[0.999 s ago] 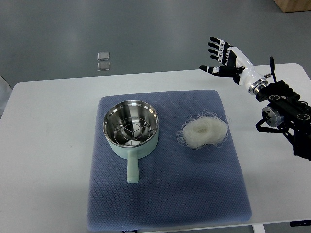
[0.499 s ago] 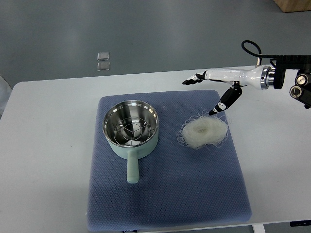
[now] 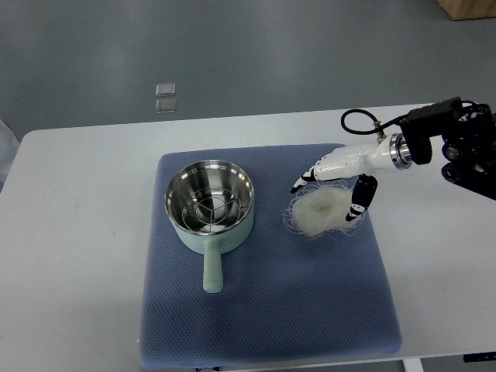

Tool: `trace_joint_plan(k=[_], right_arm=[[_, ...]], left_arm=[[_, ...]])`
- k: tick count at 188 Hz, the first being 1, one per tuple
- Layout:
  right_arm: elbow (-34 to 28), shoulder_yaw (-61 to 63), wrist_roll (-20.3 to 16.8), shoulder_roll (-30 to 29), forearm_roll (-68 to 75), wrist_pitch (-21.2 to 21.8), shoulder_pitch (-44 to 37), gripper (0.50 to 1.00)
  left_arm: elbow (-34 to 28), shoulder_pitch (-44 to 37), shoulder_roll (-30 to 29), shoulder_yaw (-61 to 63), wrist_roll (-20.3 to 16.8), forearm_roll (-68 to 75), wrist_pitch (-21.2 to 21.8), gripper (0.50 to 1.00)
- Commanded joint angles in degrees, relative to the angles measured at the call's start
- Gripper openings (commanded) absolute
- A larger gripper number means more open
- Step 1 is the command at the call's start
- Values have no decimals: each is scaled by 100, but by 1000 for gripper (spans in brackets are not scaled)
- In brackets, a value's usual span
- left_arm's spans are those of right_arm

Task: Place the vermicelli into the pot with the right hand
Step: 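Close the right hand's fingers around the vermicelli bundle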

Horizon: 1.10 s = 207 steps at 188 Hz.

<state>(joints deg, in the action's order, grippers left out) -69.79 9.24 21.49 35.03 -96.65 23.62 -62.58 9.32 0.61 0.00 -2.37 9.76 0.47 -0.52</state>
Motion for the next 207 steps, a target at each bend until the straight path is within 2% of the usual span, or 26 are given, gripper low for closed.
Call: trace_joint_plan(k=[1, 45, 89, 121, 160, 167, 185, 201, 207], right_arm=[[97, -72, -119, -49, -64, -156, 96, 926], [457, -63, -321, -242, -108, -331, 237, 926], [510, -54, -321, -383, -99, -358, 369, 924], [510, -63, -329, -391, -108, -358, 430, 899], [580, -54, -365, -391, -108, -366, 430, 778], [580, -54, -365, -391, -108, -366, 430, 723], [580, -45, -365, -391, -99, -366, 422, 623], [580, 25, -356, -383, -82, -366, 413, 582], [580, 42, -356, -374, -64, -366, 387, 582]], left_arm=[[0, 0, 0, 0, 0, -4, -1, 1000], [0, 0, 0, 0, 0, -4, -1, 1000], [0, 0, 0, 0, 0, -4, -1, 1000], [0, 0, 0, 0, 0, 5, -1, 1000], [0, 0, 0, 0, 0, -4, -1, 1000], [0, 0, 0, 0, 0, 5, -1, 1000], [0, 0, 0, 0, 0, -4, -1, 1000], [0, 0, 0, 0, 0, -4, -1, 1000], [0, 0, 0, 0, 0, -4, -1, 1000]])
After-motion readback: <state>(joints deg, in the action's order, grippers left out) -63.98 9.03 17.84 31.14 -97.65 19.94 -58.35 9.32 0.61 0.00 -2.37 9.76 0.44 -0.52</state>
